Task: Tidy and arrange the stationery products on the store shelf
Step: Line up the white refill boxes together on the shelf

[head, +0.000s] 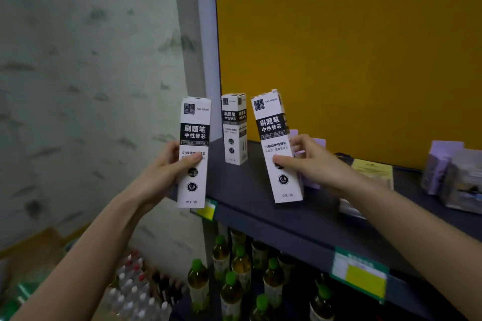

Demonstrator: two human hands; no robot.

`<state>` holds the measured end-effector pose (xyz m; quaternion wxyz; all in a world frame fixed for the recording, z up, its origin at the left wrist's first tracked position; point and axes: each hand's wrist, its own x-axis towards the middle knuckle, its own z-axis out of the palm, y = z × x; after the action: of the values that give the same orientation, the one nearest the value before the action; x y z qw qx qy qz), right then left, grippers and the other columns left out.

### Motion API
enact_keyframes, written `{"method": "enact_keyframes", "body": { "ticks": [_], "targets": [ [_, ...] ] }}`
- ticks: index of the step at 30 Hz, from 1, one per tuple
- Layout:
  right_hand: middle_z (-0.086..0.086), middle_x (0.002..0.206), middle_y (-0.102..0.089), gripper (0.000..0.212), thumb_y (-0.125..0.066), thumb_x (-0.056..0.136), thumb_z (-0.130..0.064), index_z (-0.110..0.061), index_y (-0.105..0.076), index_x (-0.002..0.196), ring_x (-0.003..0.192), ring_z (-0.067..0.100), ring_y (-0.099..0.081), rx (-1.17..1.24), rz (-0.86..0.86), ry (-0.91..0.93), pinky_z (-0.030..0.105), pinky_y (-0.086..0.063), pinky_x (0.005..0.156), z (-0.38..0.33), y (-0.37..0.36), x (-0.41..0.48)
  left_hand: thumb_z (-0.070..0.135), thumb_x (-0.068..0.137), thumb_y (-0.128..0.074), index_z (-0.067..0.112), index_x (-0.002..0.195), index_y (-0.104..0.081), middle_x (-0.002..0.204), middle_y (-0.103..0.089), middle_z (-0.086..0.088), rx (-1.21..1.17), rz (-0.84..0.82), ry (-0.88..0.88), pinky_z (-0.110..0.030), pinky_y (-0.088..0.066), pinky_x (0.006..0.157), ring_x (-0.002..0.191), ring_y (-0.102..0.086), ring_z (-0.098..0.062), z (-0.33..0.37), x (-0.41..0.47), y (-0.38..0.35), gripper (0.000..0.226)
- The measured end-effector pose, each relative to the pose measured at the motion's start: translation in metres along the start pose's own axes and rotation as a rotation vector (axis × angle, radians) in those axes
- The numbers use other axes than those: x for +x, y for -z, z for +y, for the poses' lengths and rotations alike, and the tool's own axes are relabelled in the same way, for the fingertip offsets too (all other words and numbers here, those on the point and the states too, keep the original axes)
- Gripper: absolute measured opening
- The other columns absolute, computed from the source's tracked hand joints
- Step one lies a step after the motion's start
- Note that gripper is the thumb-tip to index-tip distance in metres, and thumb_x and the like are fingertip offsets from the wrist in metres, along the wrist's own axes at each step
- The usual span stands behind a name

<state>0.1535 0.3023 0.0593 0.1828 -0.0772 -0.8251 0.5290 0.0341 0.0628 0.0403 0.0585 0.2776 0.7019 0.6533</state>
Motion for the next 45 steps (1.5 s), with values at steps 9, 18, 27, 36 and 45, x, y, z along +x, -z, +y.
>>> {"method": "enact_keyframes", "body": {
  "ticks": [9,18,27,36,45],
  "targets": [
    [-0.009,0.094,-0.050,0.056,-0.071,0.078,-0.018,-0.013,-0.033,0.119,0.093,0.012,-0.054,-0.122,0.045,0.013,0.023,-0.044,0.070,-0.001,-0.024,0.076,0.016,0.069,-0.067,0.008,0.113,-0.058,0.095,-0.071,0.001,-0.069,-0.123,-0.041,-0.015,-0.054,0.067,0.082,-0.069,-0.004,-0.033,0.114,0.036,0.046],
    [0.007,0.111,-0.055,0.061,-0.071,0.077,-0.024,-0.007,-0.036,0.123,0.093,0.021,-0.059,-0.384,0.213,0.003,0.036,-0.049,0.087,-0.003,-0.047,0.107,0.003,0.071,-0.070,0.020,0.098,-0.065,0.081,-0.074,0.010,-0.034,-0.259,-0.149,-0.010,-0.052,0.069,0.077,-0.066,0.000,-0.063,0.191,0.041,0.032],
    [0.005,0.109,-0.054,0.058,-0.071,0.078,-0.022,-0.006,-0.040,0.123,0.096,0.021,-0.059,-0.409,0.340,-0.116,0.032,-0.049,0.083,-0.002,-0.069,0.123,0.008,0.065,-0.076,0.019,0.103,-0.064,0.092,-0.075,0.008,-0.086,-0.494,-0.156,-0.021,-0.054,0.083,0.095,-0.067,-0.012,-0.075,0.235,0.039,0.042],
    [0.003,0.115,-0.055,0.056,-0.070,0.078,-0.021,-0.010,-0.042,0.125,0.104,0.021,-0.060,-0.387,0.342,-0.142,0.035,-0.050,0.090,-0.002,-0.071,0.129,-0.002,0.069,-0.071,0.013,0.117,-0.054,0.116,-0.065,-0.004,-0.044,-0.631,-0.154,-0.018,-0.054,0.083,0.104,-0.064,-0.016,-0.076,0.255,0.035,0.052],
    [0.001,0.114,-0.055,0.055,-0.071,0.077,-0.019,-0.011,-0.043,0.124,0.107,0.022,-0.060,-0.375,0.367,-0.128,0.039,-0.051,0.092,0.000,-0.076,0.133,0.001,0.067,-0.074,0.019,0.110,-0.057,0.106,-0.068,0.003,-0.044,-0.623,-0.196,-0.017,-0.055,0.080,0.095,-0.067,-0.009,-0.082,0.256,0.037,0.049]
  ]
}}
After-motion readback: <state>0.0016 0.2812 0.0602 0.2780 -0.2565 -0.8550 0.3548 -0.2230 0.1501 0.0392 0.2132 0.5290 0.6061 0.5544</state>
